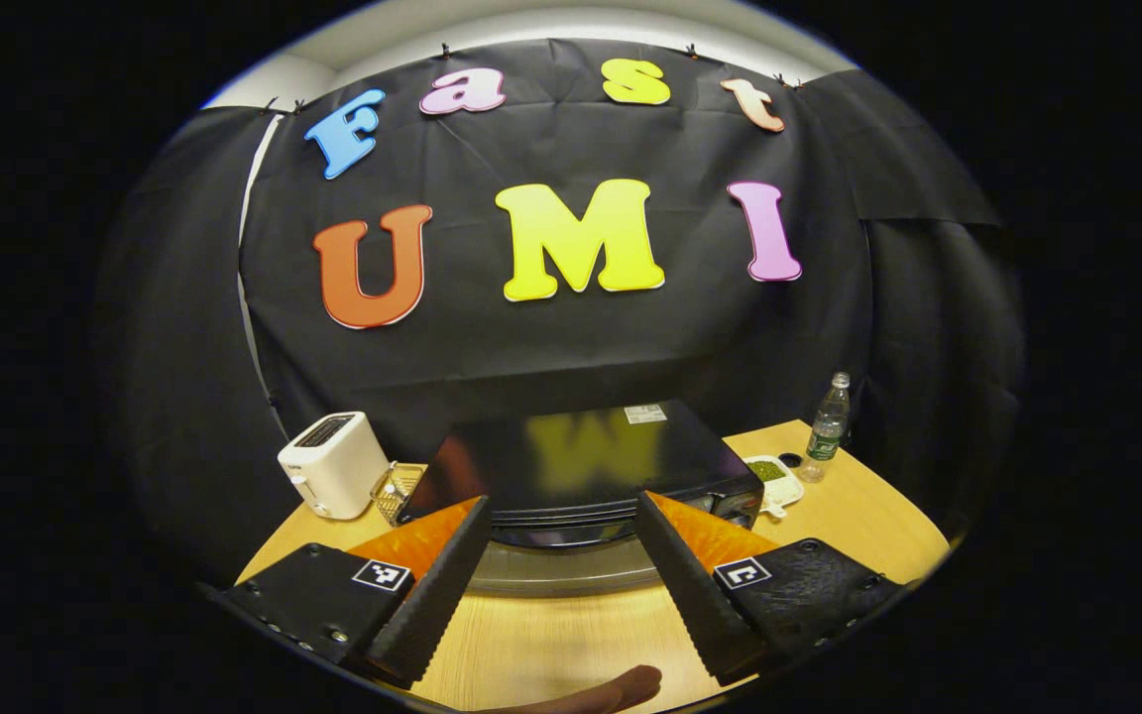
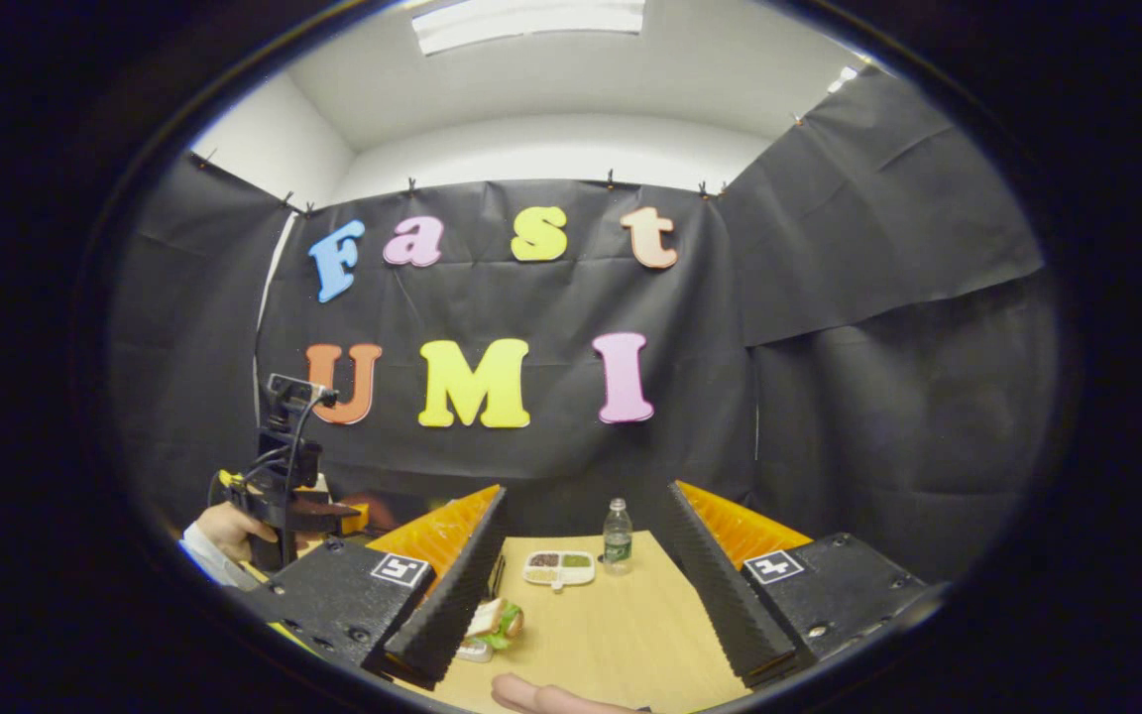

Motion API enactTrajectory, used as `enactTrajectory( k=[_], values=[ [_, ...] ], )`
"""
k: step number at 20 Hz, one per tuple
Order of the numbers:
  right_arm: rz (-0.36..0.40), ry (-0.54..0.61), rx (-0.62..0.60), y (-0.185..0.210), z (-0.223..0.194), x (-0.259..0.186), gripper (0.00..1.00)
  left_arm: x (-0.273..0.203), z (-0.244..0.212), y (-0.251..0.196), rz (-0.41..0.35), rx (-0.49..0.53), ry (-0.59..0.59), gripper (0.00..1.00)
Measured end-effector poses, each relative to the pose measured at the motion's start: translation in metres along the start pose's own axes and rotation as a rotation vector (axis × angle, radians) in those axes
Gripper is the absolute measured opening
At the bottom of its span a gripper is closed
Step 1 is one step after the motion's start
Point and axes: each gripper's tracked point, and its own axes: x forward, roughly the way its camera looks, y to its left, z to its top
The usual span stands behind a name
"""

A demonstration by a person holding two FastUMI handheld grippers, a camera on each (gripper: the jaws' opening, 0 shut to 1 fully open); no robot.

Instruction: Open the electric oven with the left hand, put the food in, and close the electric oven.

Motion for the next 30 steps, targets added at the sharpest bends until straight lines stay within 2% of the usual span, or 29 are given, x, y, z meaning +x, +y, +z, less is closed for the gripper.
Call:
enactTrajectory(
  k=[6, 12, 13, 14, 22, 23, 24, 25, 30],
  values=[
    [-0.027, 0.014, -0.030, -0.017, -0.012, 0.008, 1.00, 0.048, -0.022, -0.009, -0.009, -0.037, 0.077, 0.96],
    [-0.012, 0.029, -0.014, -0.021, -0.022, 0.014, 1.00, 0.067, -0.044, -0.005, -0.035, -0.056, 0.156, 0.95],
    [-0.004, 0.028, -0.010, -0.019, -0.022, 0.015, 0.90, 0.067, -0.039, -0.006, -0.040, -0.058, 0.136, 0.98],
    [-0.006, 0.028, -0.010, -0.021, -0.023, 0.015, 1.00, 0.067, -0.044, -0.006, -0.042, -0.056, 0.170, 0.97],
    [-0.018, 0.039, -0.009, -0.026, -0.027, 0.011, 1.00, 0.042, -0.058, -0.007, -0.034, -0.072, 0.235, 0.99],
    [-0.018, 0.038, -0.008, -0.026, -0.026, 0.011, 0.90, 0.036, -0.060, -0.008, -0.032, -0.071, 0.236, 0.99],
    [-0.016, 0.038, -0.008, -0.025, -0.027, 0.009, 0.90, 0.034, -0.063, -0.008, -0.030, -0.074, 0.233, 0.99],
    [-0.016, 0.038, -0.008, -0.025, -0.027, 0.008, 1.00, 0.028, -0.067, -0.009, -0.030, -0.076, 0.231, 0.99],
    [-0.015, 0.048, 0.002, -0.026, -0.033, 0.003, 1.00, 0.004, -0.085, -0.012, -0.029, -0.080, 0.211, 0.98]
  ],
)
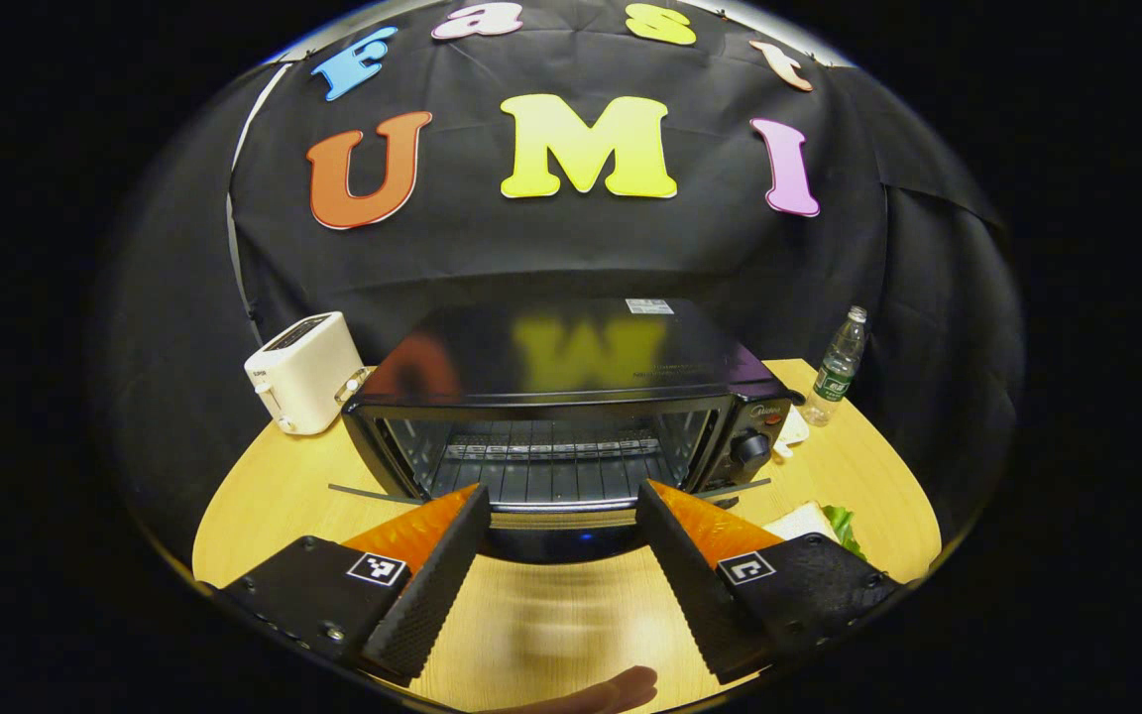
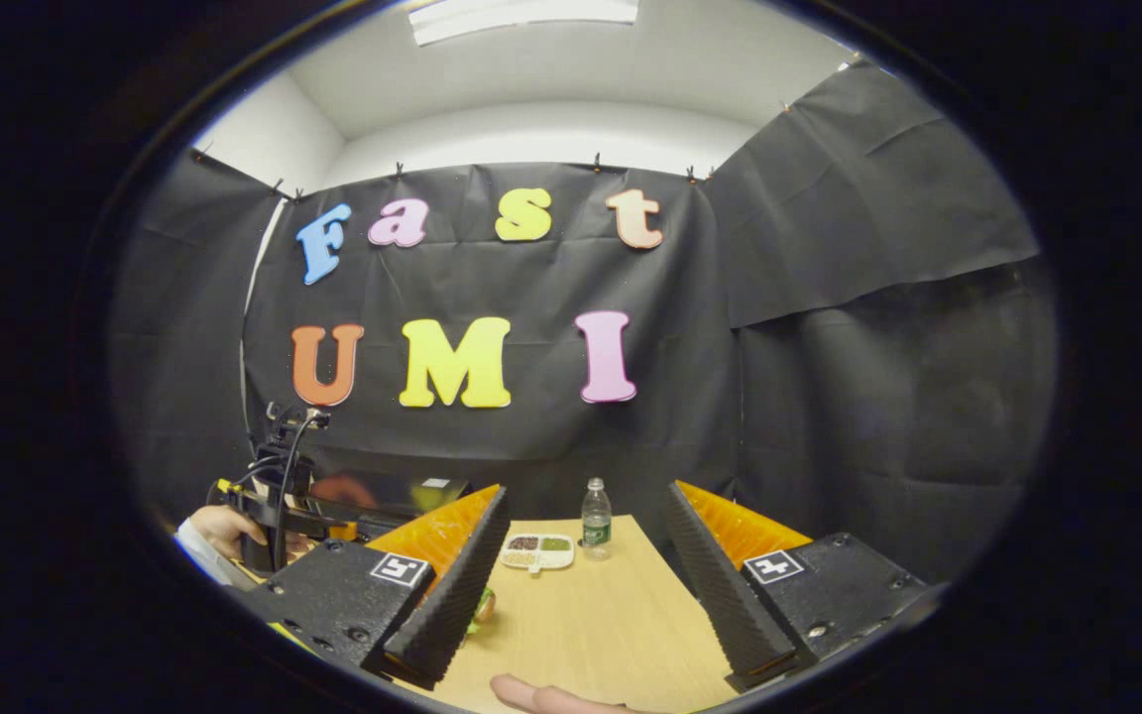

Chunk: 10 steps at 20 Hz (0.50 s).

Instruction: Open the electric oven with the left hand, put the food in, and close the electric oven.

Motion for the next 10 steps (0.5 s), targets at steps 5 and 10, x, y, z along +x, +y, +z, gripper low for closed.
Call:
enactTrajectory(
  k=[5, 10],
  values=[
    [0.039, 0.021, 0.022, 0.007, -0.009, -0.002, 1.00, -0.017, -0.028, -0.001, 0.001, -0.013, 0.001, 0.98],
    [0.027, 0.050, 0.035, -0.001, -0.026, 0.007, 1.00, -0.028, -0.057, -0.005, 0.005, -0.028, -0.048, 0.99]
  ],
)
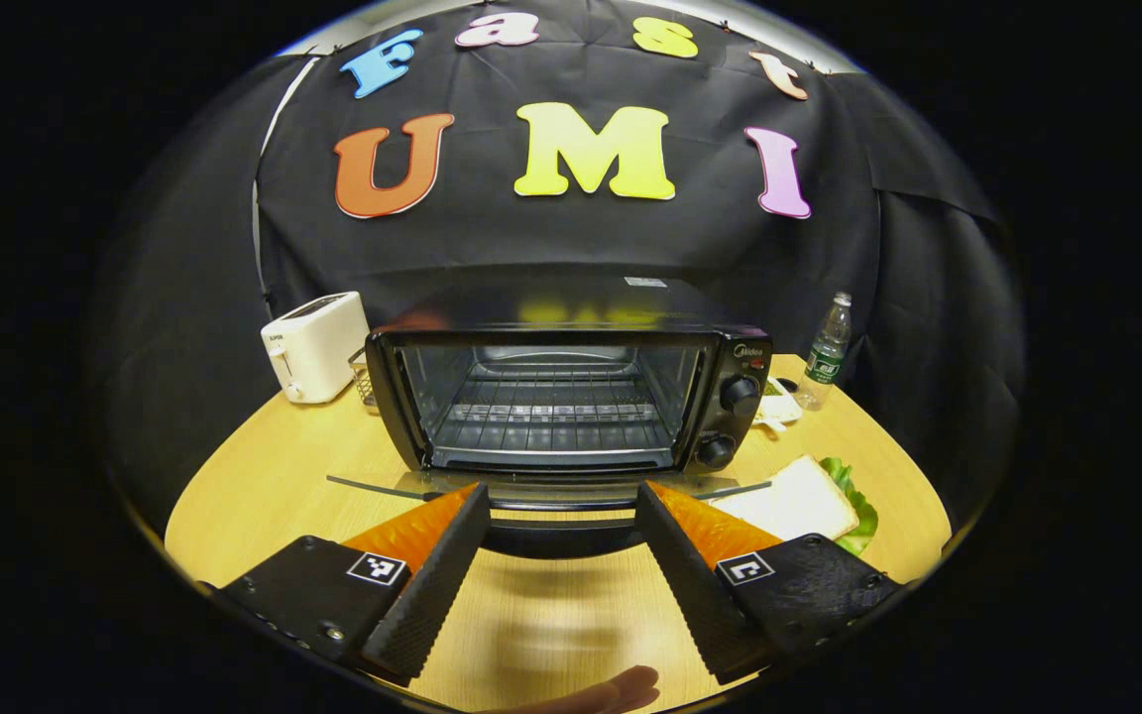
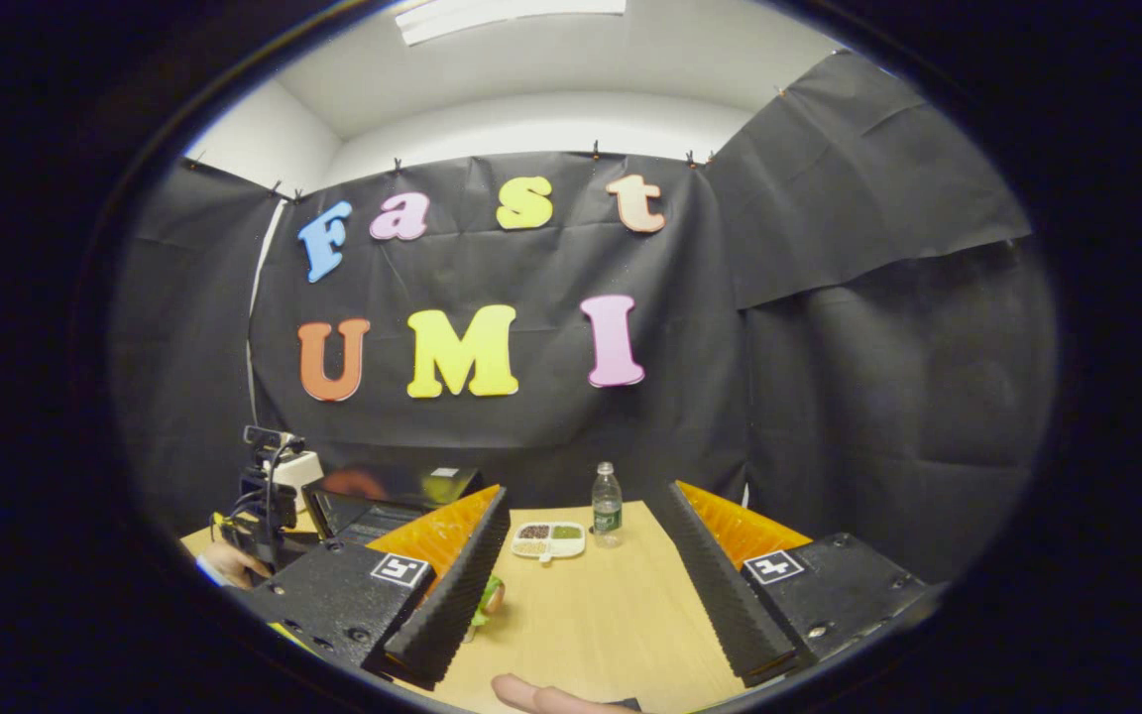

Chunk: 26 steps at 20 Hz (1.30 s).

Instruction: Open the electric oven with the left hand, put the food in, and close the electric oven.

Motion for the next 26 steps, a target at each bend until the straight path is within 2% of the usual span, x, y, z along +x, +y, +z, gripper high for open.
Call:
enactTrajectory(
  k=[2, 3, 7, 8, 12, 13, 14, 15, 16, 17, 18, 19, 20, 21, 22, 23, 26],
  values=[
    [0.011, 0.014, 0.004, 0.002, -0.005, 0.002, 1.00, -0.004, -0.012, 0.000, 0.000, 0.003, -0.012, 0.99],
    [0.013, 0.014, 0.004, 0.001, -0.006, 0.003, 0.90, -0.005, -0.017, -0.001, 0.003, 0.010, -0.029, 0.98],
    [0.010, 0.009, -0.015, 0.003, -0.012, 0.005, 0.90, -0.008, -0.041, -0.001, 0.003, 0.006, -0.048, 0.98],
    [0.014, 0.015, -0.019, 0.005, -0.015, 0.005, 1.00, -0.009, -0.045, -0.001, 0.006, -0.002, -0.053, 0.98],
    [0.012, 0.011, -0.017, 0.007, -0.019, 0.009, 1.00, -0.007, -0.058, -0.003, 0.020, 0.028, -0.083, 0.98],
    [0.008, 0.014, -0.019, 0.006, -0.024, 0.009, 0.90, -0.006, -0.066, -0.004, 0.017, 0.021, -0.062, 0.98],
    [0.007, 0.019, -0.019, 0.007, -0.027, 0.010, 1.00, -0.006, -0.072, -0.006, 0.011, 0.021, -0.051, 0.96],
    [0.013, 0.025, -0.016, 0.009, -0.029, 0.010, 1.00, -0.005, -0.079, -0.007, 0.010, 0.019, -0.035, 0.95],
    [0.019, 0.032, -0.014, 0.011, -0.031, 0.011, 0.90, -0.005, -0.084, -0.007, 0.004, 0.016, -0.025, 0.95],
    [0.030, 0.035, -0.016, 0.013, -0.032, 0.012, 0.90, -0.001, -0.091, -0.006, 0.003, 0.009, 0.000, 0.95],
    [0.040, 0.032, -0.016, 0.016, -0.032, 0.013, 1.00, 0.002, -0.100, -0.005, 0.002, -0.004, 0.033, 0.93],
    [0.046, 0.030, -0.013, 0.016, -0.033, 0.014, 0.90, 0.003, -0.107, -0.005, 0.003, -0.022, 0.057, 0.93],
    [0.049, 0.029, -0.010, 0.016, -0.033, 0.014, 1.00, 0.002, -0.106, -0.006, 0.004, -0.027, 0.053, 0.93],
    [0.051, 0.031, -0.012, 0.017, -0.036, 0.014, 0.90, 0.002, -0.102, -0.007, 0.003, -0.019, 0.039, 0.94],
    [0.050, 0.033, -0.012, 0.017, -0.036, 0.015, 0.90, 0.002, -0.101, -0.007, 0.001, -0.016, 0.038, 0.93],
    [0.046, 0.040, -0.013, 0.016, -0.038, 0.018, 1.00, 0.001, -0.102, -0.006, 0.002, -0.015, 0.037, 0.93],
    [0.042, 0.068, -0.015, 0.017, -0.041, 0.029, 1.00, -0.017, -0.093, 0.001, 0.020, 0.018, 0.017, 0.93]
  ],
)
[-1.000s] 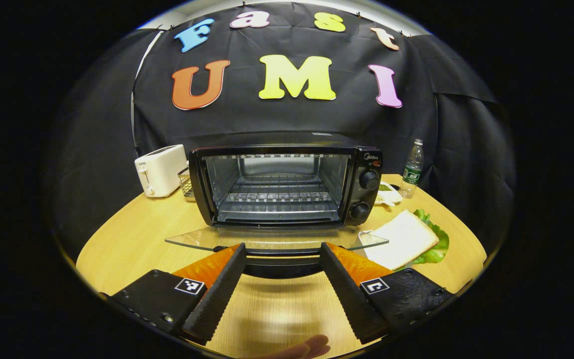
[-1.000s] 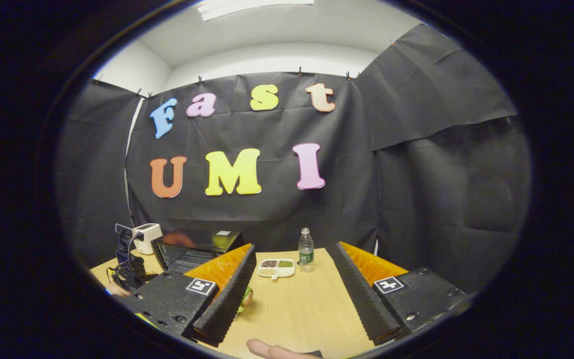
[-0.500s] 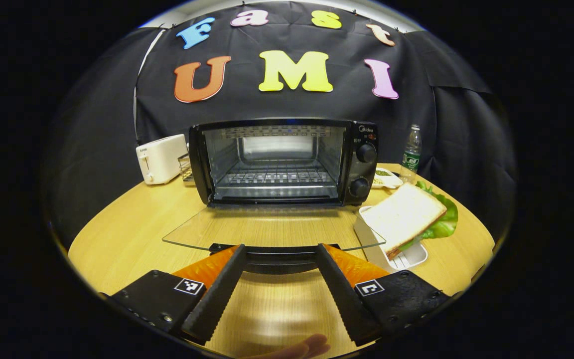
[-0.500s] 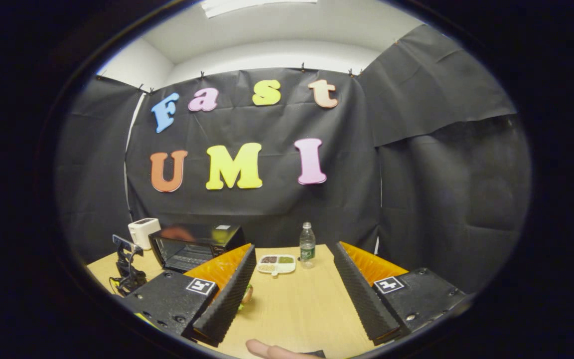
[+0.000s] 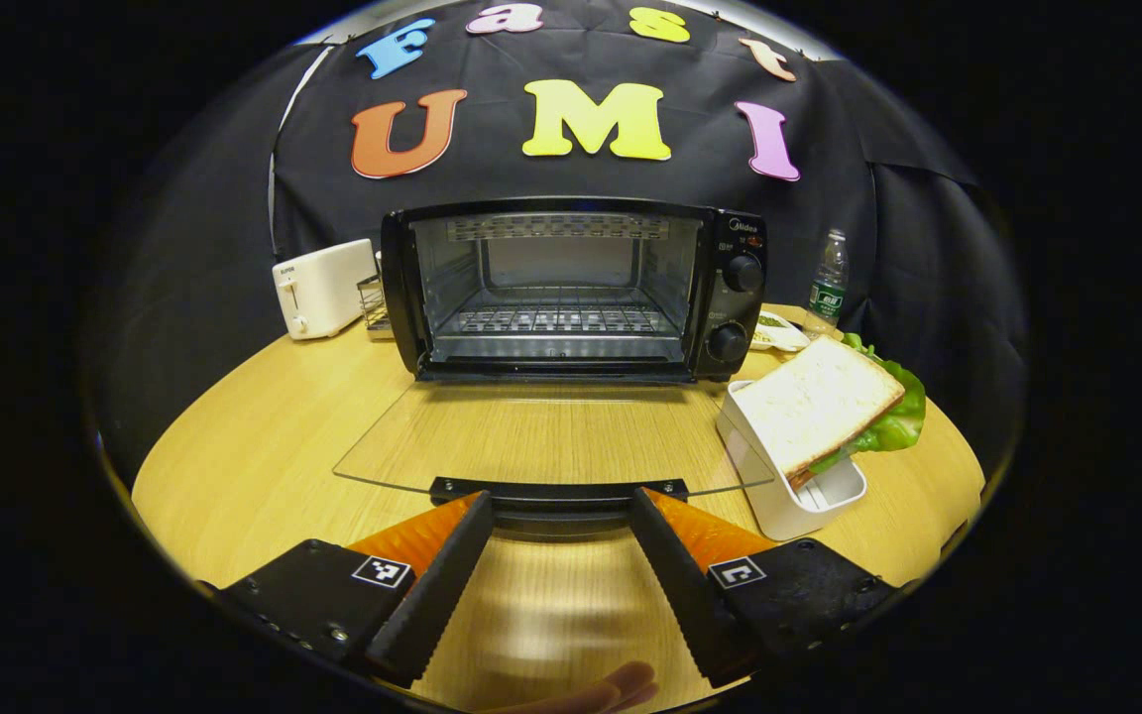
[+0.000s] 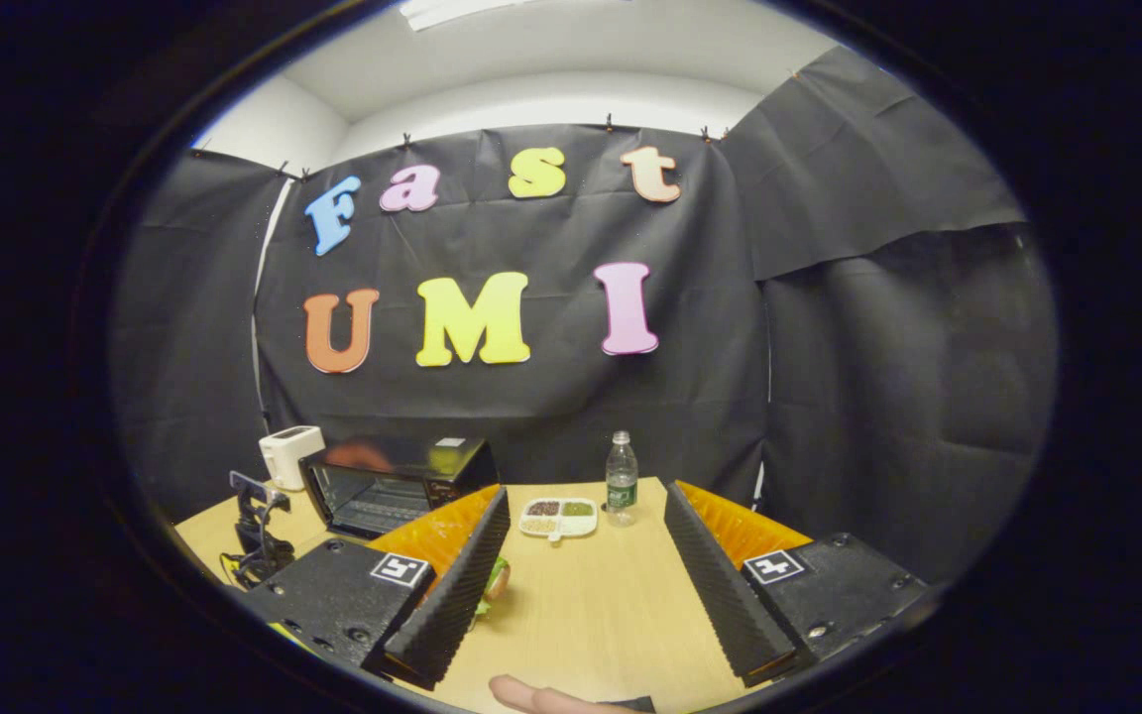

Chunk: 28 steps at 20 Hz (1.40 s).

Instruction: Open the electric oven with the left hand, put the food in, and close the electric oven.

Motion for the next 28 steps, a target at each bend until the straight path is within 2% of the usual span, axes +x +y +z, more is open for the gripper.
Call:
enactTrajectory(
  k=[3, 7, 10, 14, 18, 21, 22, 23, 25, 26, 27, 28],
  values=[
    [0.039, 0.065, 0.023, 0.007, -0.008, 0.022, 1.00, -0.034, 0.035, -0.001, -0.026, 0.011, -0.089, 0.93],
    [0.101, 0.185, 0.077, 0.017, -0.024, 0.060, 1.00, -0.082, 0.101, 0.015, -0.017, -0.012, -0.238, 0.93],
    [0.268, 0.297, 0.111, 0.051, -0.045, 0.087, 0.99, -0.111, 0.145, 0.032, 0.017, -0.026, -0.358, 0.93],
    [0.369, 0.519, 0.184, 0.068, -0.098, 0.122, 0.99, -0.144, 0.179, 0.038, 0.012, -0.056, -0.449, 0.93],
    [0.453, 0.705, 0.267, 0.090, -0.139, 0.148, 0.98, -0.161, 0.194, 0.049, 0.042, -0.047, -0.489, 0.93],
    [0.510, 0.840, 0.311, 0.106, -0.167, 0.152, 0.97, -0.175, 0.205, 0.056, 0.062, -0.047, -0.525, 0.93],
    [0.514, 0.879, 0.318, 0.108, -0.174, 0.153, 0.84, -0.178, 0.208, 0.059, 0.075, -0.049, -0.534, 0.93],
    [0.502, 0.915, 0.324, 0.108, -0.182, 0.156, 0.96, -0.180, 0.210, 0.063, 0.083, -0.049, -0.539, 0.93],
    [0.492, 0.973, 0.342, 0.111, -0.194, 0.164, 0.96, -0.183, 0.211, 0.063, 0.087, -0.055, -0.540, 0.93],
    [0.497, 0.995, 0.361, 0.113, -0.198, 0.166, 0.83, -0.184, 0.209, 0.062, 0.086, -0.056, -0.534, 0.94],
    [0.515, 1.027, 0.386, 0.118, -0.204, 0.167, 0.95, -0.180, 0.208, 0.062, 0.088, -0.056, -0.526, 0.94],
    [0.526, 1.059, 0.399, 0.120, -0.211, 0.167, 0.93, -0.180, 0.208, 0.064, 0.099, -0.054, -0.518, 0.94]
  ],
)
